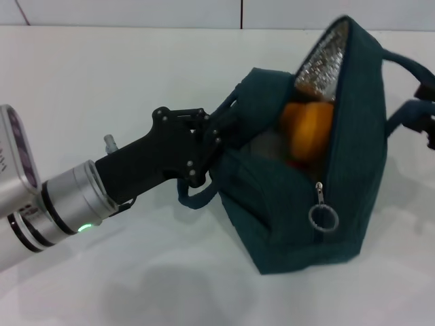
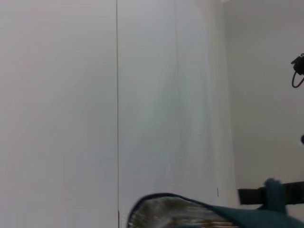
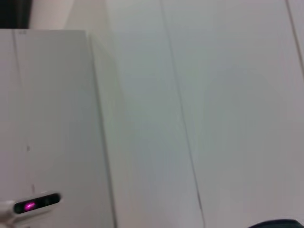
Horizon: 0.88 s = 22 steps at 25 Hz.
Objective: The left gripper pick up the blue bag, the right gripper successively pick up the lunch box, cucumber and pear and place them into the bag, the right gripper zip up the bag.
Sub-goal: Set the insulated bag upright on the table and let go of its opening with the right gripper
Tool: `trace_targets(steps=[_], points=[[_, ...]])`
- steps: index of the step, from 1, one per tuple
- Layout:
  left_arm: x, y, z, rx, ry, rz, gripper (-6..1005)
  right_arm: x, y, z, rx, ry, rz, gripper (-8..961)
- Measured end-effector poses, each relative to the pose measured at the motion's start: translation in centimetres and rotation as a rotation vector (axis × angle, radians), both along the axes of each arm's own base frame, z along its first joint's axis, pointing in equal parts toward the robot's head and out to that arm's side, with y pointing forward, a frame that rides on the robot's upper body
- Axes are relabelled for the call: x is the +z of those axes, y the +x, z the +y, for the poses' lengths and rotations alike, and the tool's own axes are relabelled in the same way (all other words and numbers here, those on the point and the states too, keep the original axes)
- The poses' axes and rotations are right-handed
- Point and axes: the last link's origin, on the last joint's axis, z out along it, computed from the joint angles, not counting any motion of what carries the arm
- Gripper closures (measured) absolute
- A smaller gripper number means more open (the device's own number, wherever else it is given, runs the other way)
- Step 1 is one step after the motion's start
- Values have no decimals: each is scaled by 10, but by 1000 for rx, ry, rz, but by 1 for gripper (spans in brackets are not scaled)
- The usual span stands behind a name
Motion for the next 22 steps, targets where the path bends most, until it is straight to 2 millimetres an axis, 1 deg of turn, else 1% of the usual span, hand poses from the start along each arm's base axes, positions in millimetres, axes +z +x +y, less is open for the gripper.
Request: trace_targets(steps=[1,6,13,15,17,20,22], points=[[0,0,0,-1,0,1,941,3,2,-2,6,-14,-12,534],[-1,3,4,-5,0,9,937,6,12,-2,-23,-50,-75,438],[-2,2,5,2,0,17,931,-3,18,0,-49,-144,-173,445],[-2,2,5,3,0,18,929,-1,19,-2,-47,-128,-170,445],[-2,1,5,5,1,18,927,3,19,-5,-31,-69,-141,444],[-2,1,5,7,0,19,925,7,18,-16,19,25,-88,443],[-2,1,5,6,0,17,923,6,17,-24,55,23,-87,442]])
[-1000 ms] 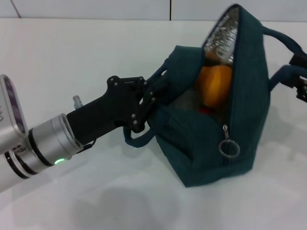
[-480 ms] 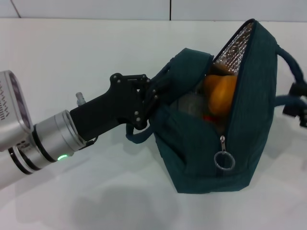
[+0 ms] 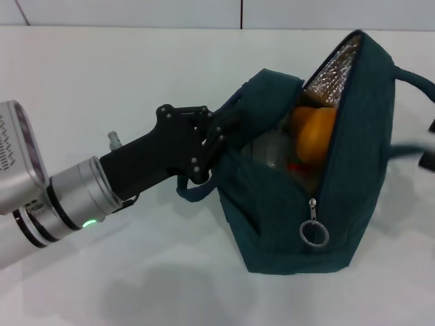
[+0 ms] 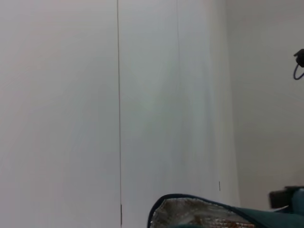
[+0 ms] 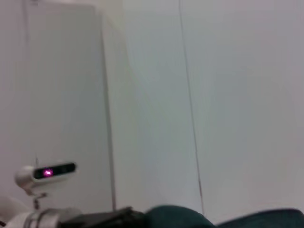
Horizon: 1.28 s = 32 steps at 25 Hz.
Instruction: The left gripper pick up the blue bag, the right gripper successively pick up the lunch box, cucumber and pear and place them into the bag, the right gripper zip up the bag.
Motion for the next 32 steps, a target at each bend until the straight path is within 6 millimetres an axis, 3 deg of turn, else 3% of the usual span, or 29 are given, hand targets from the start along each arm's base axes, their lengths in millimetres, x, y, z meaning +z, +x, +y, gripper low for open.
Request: trace_targets(steps=[4,10,21,27,32], points=[[-1,2,0,2,0,-7,920,-3,0,0,31,-98,-76,440],[-4,5,3,6,-2,-6,915,0,0,-2,33,-85,-56,442],[-9,6,6,20,5,1,906,-39,-19,-8,205,-390,-218,459],[-9,7,6,14,11,3,901,-62,-19,20,70,-324,-273,469],[-10,7,5,10,16,5,897,-46,-17,36,-17,-166,-191,478]])
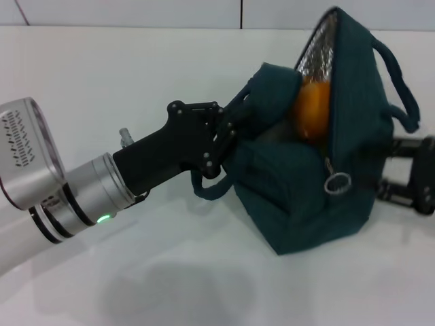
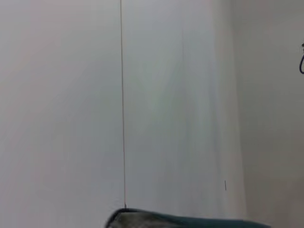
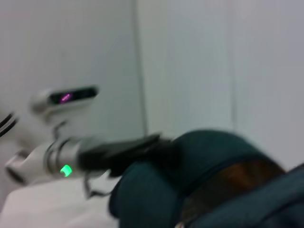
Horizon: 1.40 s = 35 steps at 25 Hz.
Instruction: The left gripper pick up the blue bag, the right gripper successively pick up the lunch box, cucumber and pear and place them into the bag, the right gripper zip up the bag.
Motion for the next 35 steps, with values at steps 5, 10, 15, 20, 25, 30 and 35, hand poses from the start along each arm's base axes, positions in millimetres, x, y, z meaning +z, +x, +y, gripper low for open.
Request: trace_targets(steps=[5,10,15,20,25,30,35], points=[[-4,3,-3,-29,34,9,892,9,0,0,9,23,25,487],[-8,6,-2,-34,38,17,888,4,0,-8,47,-56,-11,495],[-8,7,0,-34,39,24,884,-5,0,-15,69,-131,-54,497],[-9,9,1,-37,38,28,880,-11,-1,-11,63,-129,-65,496],[-11,8,4,-26,38,38,876,-24,-11,-8,102,-168,-94,510],[-12,10,4,-26,39,37,872,-37,-19,-5,119,-222,-129,533],[-12,9,4,-23,54,36,867,-33,-20,-4,129,-181,-98,556]])
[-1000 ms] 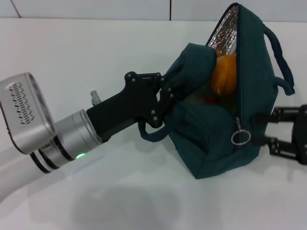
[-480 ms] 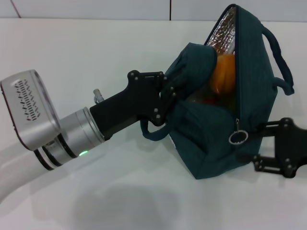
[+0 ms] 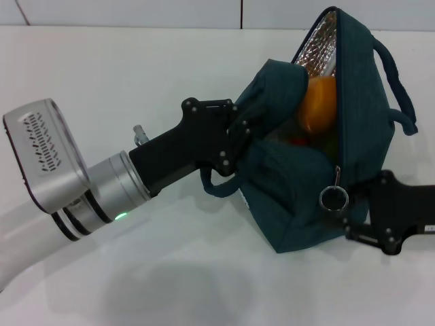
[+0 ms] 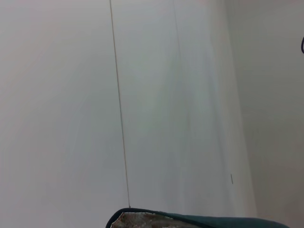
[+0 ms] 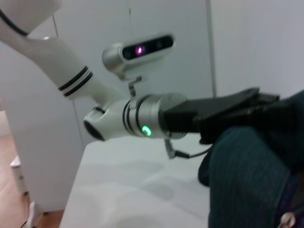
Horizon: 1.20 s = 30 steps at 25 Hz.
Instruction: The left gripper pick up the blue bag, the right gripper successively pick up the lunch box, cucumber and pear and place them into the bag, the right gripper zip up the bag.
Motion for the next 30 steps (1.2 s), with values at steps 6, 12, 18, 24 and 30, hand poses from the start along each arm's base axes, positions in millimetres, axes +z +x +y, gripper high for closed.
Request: trace_targets(steps=[6,12,18,24,30], points=[[-1,0,-1,1,4,-3,862,4,3,0,10,67,34,749],[0,-1,-1,4,28,5,857,-3,4,-2,52,79,34,937],[-1,0,-4,18,107,-14,852,-3,-1,-1,73,77,50,937],[1,-2,-4,86,163,-67,847,0,-11,2,104,124,130,937],[5,-8,-8,142,129,-118,747,2,-21,9,122,149,172,936]])
